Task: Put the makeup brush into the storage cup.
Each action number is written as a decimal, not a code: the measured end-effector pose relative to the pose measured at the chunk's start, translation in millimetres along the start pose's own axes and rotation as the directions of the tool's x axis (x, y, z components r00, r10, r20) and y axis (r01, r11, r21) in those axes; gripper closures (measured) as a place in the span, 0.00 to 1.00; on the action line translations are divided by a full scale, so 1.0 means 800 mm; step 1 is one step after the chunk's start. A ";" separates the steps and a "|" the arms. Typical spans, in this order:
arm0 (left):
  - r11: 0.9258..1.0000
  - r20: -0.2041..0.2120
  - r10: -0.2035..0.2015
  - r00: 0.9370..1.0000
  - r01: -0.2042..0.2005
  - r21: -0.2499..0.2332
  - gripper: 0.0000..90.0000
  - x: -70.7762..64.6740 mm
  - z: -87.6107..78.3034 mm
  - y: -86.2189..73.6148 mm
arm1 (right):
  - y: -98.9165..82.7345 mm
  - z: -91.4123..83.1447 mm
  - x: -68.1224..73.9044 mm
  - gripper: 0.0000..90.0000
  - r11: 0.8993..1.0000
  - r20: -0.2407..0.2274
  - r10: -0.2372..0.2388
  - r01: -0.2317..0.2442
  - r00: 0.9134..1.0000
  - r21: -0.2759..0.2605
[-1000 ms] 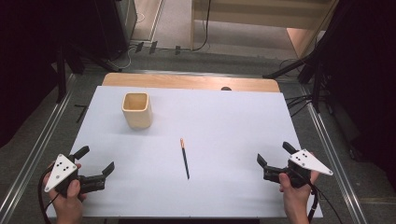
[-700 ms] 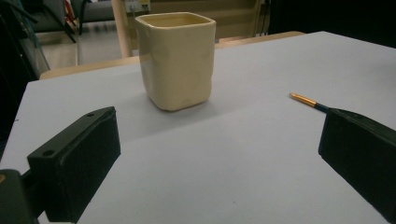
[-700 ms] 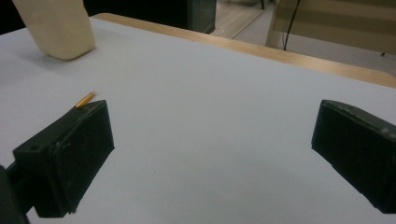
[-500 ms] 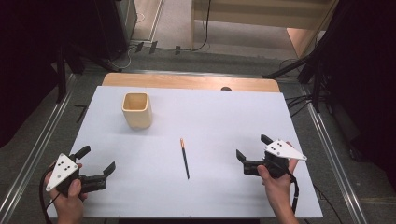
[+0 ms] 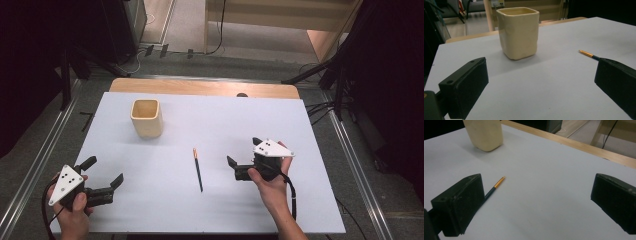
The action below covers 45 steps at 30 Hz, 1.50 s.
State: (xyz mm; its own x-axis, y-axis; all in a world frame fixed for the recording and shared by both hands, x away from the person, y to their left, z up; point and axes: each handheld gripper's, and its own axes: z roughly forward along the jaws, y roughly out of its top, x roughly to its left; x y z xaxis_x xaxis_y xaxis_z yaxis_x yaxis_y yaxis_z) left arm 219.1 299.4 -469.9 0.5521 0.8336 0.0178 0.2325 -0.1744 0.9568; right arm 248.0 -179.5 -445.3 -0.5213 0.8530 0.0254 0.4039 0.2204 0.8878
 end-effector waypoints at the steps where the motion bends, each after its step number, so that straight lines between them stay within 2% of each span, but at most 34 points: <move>1: 1.000 0.000 0.000 1.000 0.000 0.000 0.00 0.000 0.000 0.000 | 0.004 0.008 0.006 0.00 1.000 -0.008 -0.005 0.005 1.000 0.007; 12: 1.000 0.000 0.007 1.000 -0.007 -0.002 0.00 -0.002 0.000 0.001 | 0.019 0.034 0.028 0.00 0.999 -0.056 -0.012 0.014 0.998 0.043; 22: 1.000 0.008 0.010 1.000 -0.010 0.001 0.00 -0.003 0.000 0.000 | 0.033 0.063 0.051 0.00 0.990 -0.100 -0.036 0.049 0.994 0.131; 27: 1.000 0.010 0.013 1.000 -0.013 0.000 0.00 -0.003 0.000 0.001 | 0.038 0.080 0.058 0.00 0.976 -0.111 -0.036 0.059 0.993 0.211; 34: 1.000 0.012 0.017 1.000 -0.017 0.001 0.00 -0.004 0.000 0.001 | 0.045 0.096 0.066 0.01 0.955 -0.133 -0.040 0.077 0.990 0.286; 38: 1.000 0.012 0.016 1.000 -0.016 0.002 0.00 -0.004 0.000 0.001 | 0.048 0.106 0.073 0.01 0.942 -0.140 -0.043 0.087 0.989 0.324; 42: 1.000 0.013 0.016 1.000 -0.016 0.002 0.00 -0.004 0.000 0.001 | 0.049 0.109 0.077 0.01 0.937 -0.141 -0.041 0.087 0.989 0.337; 45: 1.000 0.015 0.017 1.000 -0.017 0.001 0.00 -0.004 0.000 0.001 | 0.051 0.114 0.079 0.01 0.930 -0.148 -0.034 0.085 0.988 0.358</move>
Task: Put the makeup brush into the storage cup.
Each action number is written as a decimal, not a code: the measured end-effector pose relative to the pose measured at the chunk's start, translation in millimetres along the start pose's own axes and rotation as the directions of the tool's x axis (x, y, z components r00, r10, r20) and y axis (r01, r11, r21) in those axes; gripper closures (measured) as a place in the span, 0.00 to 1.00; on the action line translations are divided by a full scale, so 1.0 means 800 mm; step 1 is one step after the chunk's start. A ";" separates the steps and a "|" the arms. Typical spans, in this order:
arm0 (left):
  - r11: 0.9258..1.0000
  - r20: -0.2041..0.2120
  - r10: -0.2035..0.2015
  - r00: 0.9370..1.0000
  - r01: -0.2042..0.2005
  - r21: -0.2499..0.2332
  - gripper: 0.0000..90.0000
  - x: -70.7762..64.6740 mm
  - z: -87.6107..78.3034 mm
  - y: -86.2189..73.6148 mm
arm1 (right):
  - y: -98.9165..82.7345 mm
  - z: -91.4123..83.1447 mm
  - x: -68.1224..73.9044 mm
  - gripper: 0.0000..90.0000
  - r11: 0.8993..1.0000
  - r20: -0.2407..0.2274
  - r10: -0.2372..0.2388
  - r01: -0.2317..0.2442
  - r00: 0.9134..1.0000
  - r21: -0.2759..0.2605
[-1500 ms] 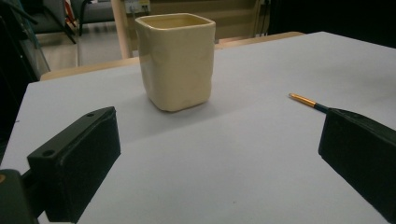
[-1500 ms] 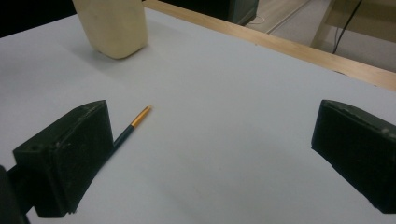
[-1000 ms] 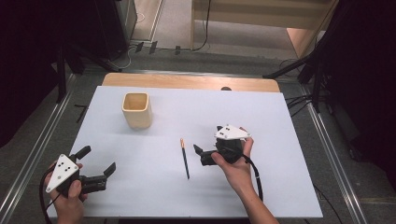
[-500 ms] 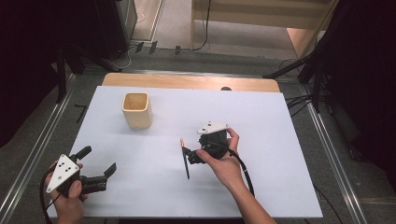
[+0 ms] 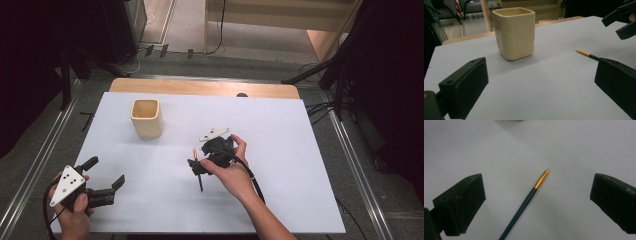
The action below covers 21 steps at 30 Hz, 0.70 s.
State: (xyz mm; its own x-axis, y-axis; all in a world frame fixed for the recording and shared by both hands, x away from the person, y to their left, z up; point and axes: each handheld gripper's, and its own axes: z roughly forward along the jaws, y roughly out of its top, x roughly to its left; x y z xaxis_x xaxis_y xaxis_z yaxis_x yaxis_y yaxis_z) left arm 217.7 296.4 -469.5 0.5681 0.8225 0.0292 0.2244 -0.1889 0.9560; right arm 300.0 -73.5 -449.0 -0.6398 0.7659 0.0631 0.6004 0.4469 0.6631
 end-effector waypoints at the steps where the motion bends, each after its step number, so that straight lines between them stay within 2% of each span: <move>1: 1.000 0.001 0.001 1.000 -0.001 0.000 0.00 0.000 0.000 0.000 | 0.001 0.001 0.000 0.01 1.000 -0.006 -0.005 0.005 1.000 0.004; 3: 1.000 0.001 0.001 1.000 -0.001 0.002 0.00 0.000 0.000 0.000 | 0.004 0.003 0.000 0.02 1.000 -0.017 0.002 -0.002 1.000 0.024; 6: 1.000 0.001 -0.001 1.000 0.001 0.002 0.00 0.000 0.001 0.000 | 0.007 0.005 0.002 0.12 0.999 -0.007 0.012 -0.012 1.000 0.045; 8: 1.000 0.002 0.001 1.000 -0.001 0.003 0.00 0.000 0.001 0.000 | 0.008 0.005 0.002 0.14 0.999 -0.007 0.010 -0.010 1.000 0.045; 16: 1.000 0.007 -0.001 1.000 0.001 0.004 0.00 0.000 0.002 -0.001 | 0.014 0.012 0.002 0.25 0.993 0.047 0.059 -0.064 0.997 0.098; 19: 1.000 0.007 -0.002 1.000 0.002 0.006 0.00 0.000 0.002 -0.001 | 0.016 0.015 0.002 0.34 0.992 0.032 0.052 -0.055 0.998 0.117; 21: 1.000 0.007 -0.003 1.000 0.003 0.007 0.00 0.000 0.002 -0.001 | 0.017 0.017 0.005 0.37 0.990 0.024 0.046 -0.049 0.999 0.136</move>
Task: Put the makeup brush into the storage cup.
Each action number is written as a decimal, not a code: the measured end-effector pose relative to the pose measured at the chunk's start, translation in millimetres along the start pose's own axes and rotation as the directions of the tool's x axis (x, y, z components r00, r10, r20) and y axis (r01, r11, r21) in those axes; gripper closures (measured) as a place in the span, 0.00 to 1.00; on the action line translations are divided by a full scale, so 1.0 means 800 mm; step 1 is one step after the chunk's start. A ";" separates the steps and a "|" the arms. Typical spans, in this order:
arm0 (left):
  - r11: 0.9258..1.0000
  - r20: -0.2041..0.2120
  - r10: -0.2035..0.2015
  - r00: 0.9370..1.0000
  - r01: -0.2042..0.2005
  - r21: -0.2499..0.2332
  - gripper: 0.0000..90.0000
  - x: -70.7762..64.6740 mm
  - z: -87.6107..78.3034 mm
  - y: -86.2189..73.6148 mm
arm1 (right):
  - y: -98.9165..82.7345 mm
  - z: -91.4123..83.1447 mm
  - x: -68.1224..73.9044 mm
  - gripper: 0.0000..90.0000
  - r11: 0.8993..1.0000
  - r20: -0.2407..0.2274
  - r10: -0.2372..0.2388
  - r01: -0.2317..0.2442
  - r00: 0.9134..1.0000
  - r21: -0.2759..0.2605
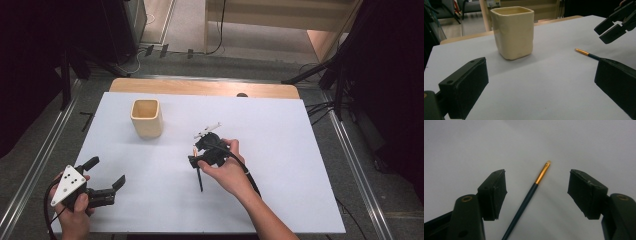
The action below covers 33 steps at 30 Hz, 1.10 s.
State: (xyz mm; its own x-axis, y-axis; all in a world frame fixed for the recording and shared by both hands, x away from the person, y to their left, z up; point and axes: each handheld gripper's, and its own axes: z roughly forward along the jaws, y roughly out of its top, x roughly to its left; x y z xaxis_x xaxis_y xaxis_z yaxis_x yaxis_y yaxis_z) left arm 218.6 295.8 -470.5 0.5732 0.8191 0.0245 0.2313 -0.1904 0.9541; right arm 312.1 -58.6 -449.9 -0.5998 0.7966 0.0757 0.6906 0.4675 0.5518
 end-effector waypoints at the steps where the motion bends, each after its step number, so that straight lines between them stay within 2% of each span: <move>1: 1.000 0.001 0.001 1.000 -0.001 0.000 0.00 0.000 0.000 0.000 | 0.001 0.001 0.001 0.38 1.000 -0.005 -0.005 0.005 1.000 0.009; 2: 1.000 0.001 0.001 1.000 -0.001 0.000 0.00 0.000 0.000 0.000 | 0.001 0.003 0.002 0.43 1.000 -0.005 -0.005 0.005 1.000 0.023; 4: 1.000 0.001 0.001 1.000 -0.001 0.000 0.00 0.000 0.000 0.000 | 0.002 0.005 0.003 0.47 0.999 -0.012 0.001 -0.001 1.000 0.041; 11: 1.000 0.002 0.001 1.000 -0.001 0.000 0.00 0.000 0.000 0.000 | 0.005 0.016 0.006 0.56 0.992 -0.006 0.091 -0.090 0.996 0.091; 15: 1.000 0.003 0.002 1.000 -0.002 0.001 0.00 0.000 0.000 0.000 | 0.010 0.023 0.006 0.65 0.979 -0.008 0.128 -0.125 0.992 0.161; 17: 1.000 0.003 0.002 1.000 -0.002 0.001 0.00 0.000 0.000 0.000 | 0.011 0.025 0.006 0.67 0.976 -0.008 0.137 -0.133 0.991 0.173; 18: 1.000 0.003 0.001 1.000 -0.001 0.001 0.00 0.000 0.000 0.000 | 0.013 0.029 0.006 0.70 0.969 -0.009 0.149 -0.144 0.989 0.199; 20: 1.000 0.003 0.001 1.000 -0.001 0.001 0.00 0.000 0.000 0.000 | 0.013 0.030 0.006 0.72 0.969 -0.010 0.149 -0.144 0.989 0.202; 27: 1.000 0.005 0.001 1.000 -0.001 0.001 0.00 0.000 0.001 0.000 | 0.014 0.040 0.007 0.81 0.949 0.009 0.180 -0.176 0.984 0.262; 33: 1.000 0.009 0.003 1.000 -0.003 0.001 0.00 -0.001 0.002 0.000 | 0.014 0.045 0.007 0.84 0.942 0.024 0.177 -0.176 0.984 0.285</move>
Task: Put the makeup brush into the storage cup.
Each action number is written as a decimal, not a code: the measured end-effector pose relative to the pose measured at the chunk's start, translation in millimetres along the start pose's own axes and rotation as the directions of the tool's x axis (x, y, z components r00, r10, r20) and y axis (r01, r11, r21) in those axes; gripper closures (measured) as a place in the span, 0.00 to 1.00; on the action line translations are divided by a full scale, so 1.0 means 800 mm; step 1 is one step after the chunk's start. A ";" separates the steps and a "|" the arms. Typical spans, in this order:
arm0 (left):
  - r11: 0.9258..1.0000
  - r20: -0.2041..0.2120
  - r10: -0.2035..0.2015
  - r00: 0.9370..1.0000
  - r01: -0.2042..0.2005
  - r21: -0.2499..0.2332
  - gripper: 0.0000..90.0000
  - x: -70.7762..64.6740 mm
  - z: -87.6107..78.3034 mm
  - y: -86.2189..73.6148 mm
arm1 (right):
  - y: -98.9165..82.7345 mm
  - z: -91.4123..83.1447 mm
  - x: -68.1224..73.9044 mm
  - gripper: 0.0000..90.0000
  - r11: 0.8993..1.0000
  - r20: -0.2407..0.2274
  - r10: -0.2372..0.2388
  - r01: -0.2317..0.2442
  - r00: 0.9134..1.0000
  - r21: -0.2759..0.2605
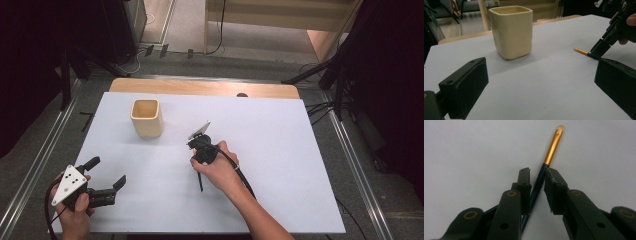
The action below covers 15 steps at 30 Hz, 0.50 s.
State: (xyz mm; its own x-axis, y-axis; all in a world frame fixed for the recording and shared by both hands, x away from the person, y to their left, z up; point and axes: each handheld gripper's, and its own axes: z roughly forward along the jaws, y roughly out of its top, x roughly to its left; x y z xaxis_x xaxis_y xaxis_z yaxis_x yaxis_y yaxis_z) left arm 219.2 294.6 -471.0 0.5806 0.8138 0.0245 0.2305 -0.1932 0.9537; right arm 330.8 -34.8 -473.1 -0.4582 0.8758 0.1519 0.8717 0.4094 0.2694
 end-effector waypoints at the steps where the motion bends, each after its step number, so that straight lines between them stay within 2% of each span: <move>1: 1.000 0.000 0.000 1.000 0.000 0.000 0.00 0.000 0.000 0.000 | 0.000 0.001 0.001 0.86 1.000 0.004 0.005 -0.005 1.000 0.004; 4: 1.000 -0.001 0.001 1.000 -0.001 0.000 0.00 0.000 0.000 0.000 | 0.000 0.006 0.003 0.92 1.000 0.028 0.002 -0.003 1.000 0.018; 7: 1.000 0.001 0.002 1.000 -0.002 0.000 0.00 -0.001 0.001 0.000 | -0.001 0.007 0.002 0.93 0.999 0.033 -0.029 0.029 0.999 0.013; 11: 1.000 0.008 0.001 1.000 -0.001 0.002 0.00 -0.004 0.003 0.001 | -0.002 0.007 0.003 0.94 0.999 0.036 -0.035 0.035 0.999 0.013; 12: 1.000 0.009 -0.001 1.000 0.001 0.001 0.00 -0.005 0.003 0.001 | -0.005 0.006 0.000 0.94 0.999 0.024 -0.034 0.034 0.999 -0.008; 13: 1.000 0.012 -0.003 1.000 0.003 0.001 0.00 -0.005 0.003 0.001 | -0.005 0.006 0.000 0.94 0.999 0.024 -0.034 0.034 0.999 -0.008; 15: 1.000 0.018 -0.012 1.000 0.012 0.001 0.00 -0.006 0.005 0.002 | -0.009 0.003 -0.003 0.94 0.999 0.027 -0.025 0.026 0.999 -0.045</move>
State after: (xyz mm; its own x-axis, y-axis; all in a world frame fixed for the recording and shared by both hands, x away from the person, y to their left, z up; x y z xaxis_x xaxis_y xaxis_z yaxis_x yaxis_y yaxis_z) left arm 219.8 288.4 -471.0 0.5917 0.8062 0.0072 0.2384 -0.1835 0.9537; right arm 326.0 -39.4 -477.5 -0.4749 0.8720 0.1190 0.8508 0.4203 0.3153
